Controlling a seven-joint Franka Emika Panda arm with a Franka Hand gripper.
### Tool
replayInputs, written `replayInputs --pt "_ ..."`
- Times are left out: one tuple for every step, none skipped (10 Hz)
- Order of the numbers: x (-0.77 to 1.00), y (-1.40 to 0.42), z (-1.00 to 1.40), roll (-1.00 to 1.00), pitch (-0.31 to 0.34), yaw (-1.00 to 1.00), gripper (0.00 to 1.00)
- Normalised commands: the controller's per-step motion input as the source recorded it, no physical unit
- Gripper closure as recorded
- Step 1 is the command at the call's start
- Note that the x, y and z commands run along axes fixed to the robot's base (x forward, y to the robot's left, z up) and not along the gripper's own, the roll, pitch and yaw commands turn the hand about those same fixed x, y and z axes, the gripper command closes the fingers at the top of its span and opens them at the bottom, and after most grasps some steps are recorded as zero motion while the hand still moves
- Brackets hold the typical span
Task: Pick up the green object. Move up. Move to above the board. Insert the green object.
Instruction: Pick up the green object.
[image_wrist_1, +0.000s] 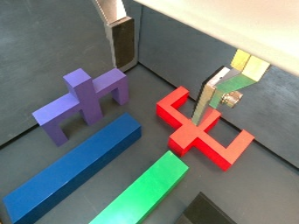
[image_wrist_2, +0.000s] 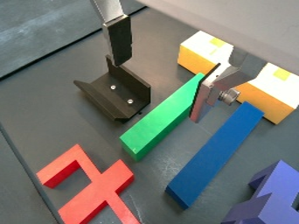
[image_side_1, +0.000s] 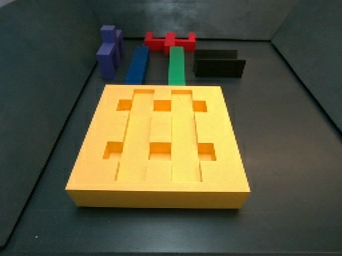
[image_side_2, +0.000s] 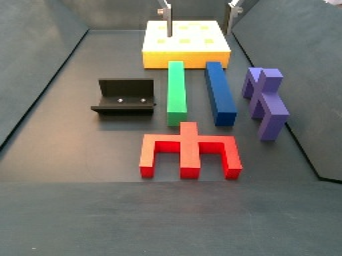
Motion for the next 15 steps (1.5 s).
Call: replayInputs --pt "0.0 0.0 -0.02 0.0 -0.003 0.0 0.0" --pt "0.05 0.0 0.0 0.0 0.006 -0.01 0.0" --pt "0.0 -0.05 -0.12 0.0 -0.046 0.0 0.0" --pt "0.53 -0.56 -0.47 0.0 -0.007 -0.07 0.0" --pt "0.51 -0.87 -0.67 0.02 -0.09 -0.05 0.0" --pt "0.42 -0.71 -0.65 0.0 -0.144 -0.13 0.0" --pt "0.49 -0.63 -0.7 -0.01 -0.12 -0.12 0.0" --pt "0.52 -0.44 -0.82 -0.06 -0.103 -0.15 0.0" --pt "0.37 -0.29 -0.81 -0.08 -0.103 -0.16 0.0" --pt "0.27 -0.28 -0.67 -0.04 -0.099 -0.13 0.0" --pt "0.29 -0.29 -0.53 0.0 -0.02 -0.11 0.0" --pt "0.33 -0.27 -0.45 0.0 0.0 -0.13 0.0" --pt "0.35 -0.32 -0.37 0.03 0.0 -0.14 0.0" --pt "0.03 -0.15 -0.32 0.07 0.0 -0.03 0.0" --pt "0.0 -0.05 -0.24 0.0 0.0 0.0 0.0"
